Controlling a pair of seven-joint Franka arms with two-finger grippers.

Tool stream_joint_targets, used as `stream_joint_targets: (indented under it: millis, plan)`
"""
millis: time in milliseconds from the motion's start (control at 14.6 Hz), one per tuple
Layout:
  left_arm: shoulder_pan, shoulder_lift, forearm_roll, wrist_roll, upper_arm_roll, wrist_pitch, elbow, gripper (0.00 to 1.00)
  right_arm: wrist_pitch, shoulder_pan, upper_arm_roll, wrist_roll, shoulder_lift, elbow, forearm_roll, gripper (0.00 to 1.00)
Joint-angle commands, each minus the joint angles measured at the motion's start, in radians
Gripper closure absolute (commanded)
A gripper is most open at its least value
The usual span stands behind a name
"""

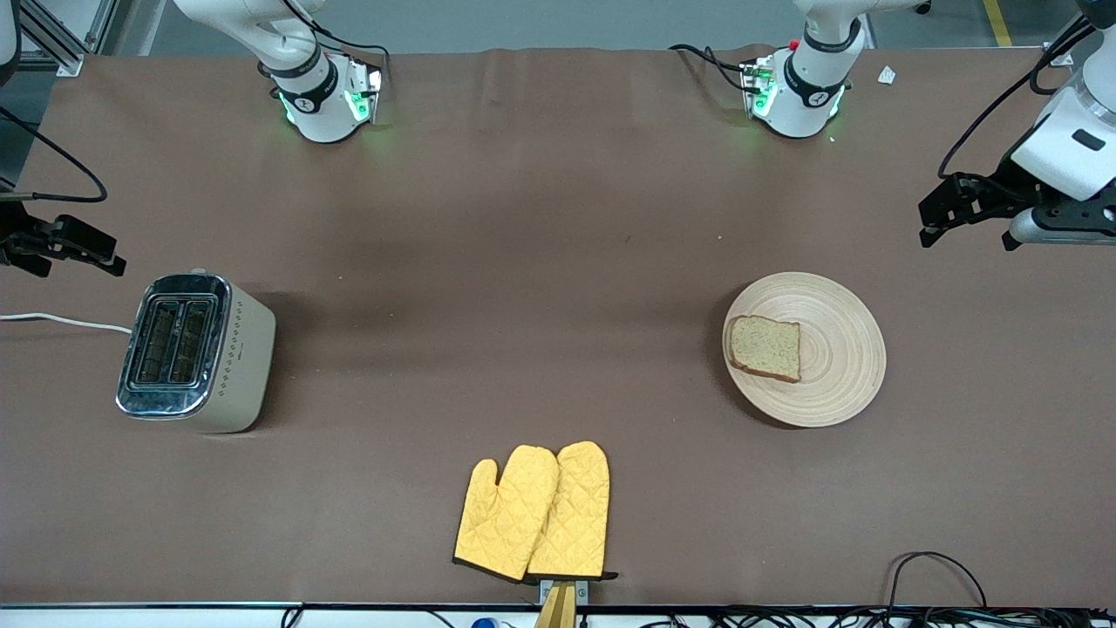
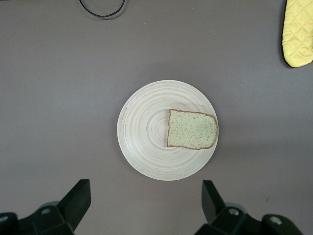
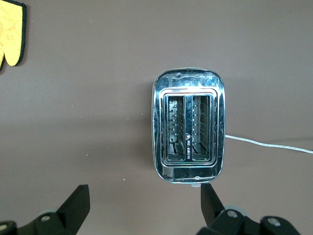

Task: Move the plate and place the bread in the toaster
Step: 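Lower the left gripper toward the wooden plate's rim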

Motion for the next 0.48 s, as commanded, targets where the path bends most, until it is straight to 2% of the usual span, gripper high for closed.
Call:
stream_joint_targets:
  millis: [0,206,343,412]
  plan:
    - [0.004,0.000,0.003,0.016,-0.004,-0.012,0.009,0.00,-0.005,-0.015,0.006,0.000,-0.003,0.000,0.017,0.00]
    - [0.007,0.005,-0.023,0.003,0.000,-0.051,0.014,0.00,-0.007,-0.015,0.006,0.000,-0.003,0.000,0.022,0.00]
    - [0.099,0.044,-0.150,0.025,0.005,-0.074,0.014,0.00,-0.007,-0.015,0.006,0.000,-0.003,0.000,0.022,0.00]
    - [0.145,0.067,-0.170,0.057,0.005,-0.077,0.009,0.00,-0.007,-0.016,0.006,0.000,-0.003,0.000,0.022,0.00]
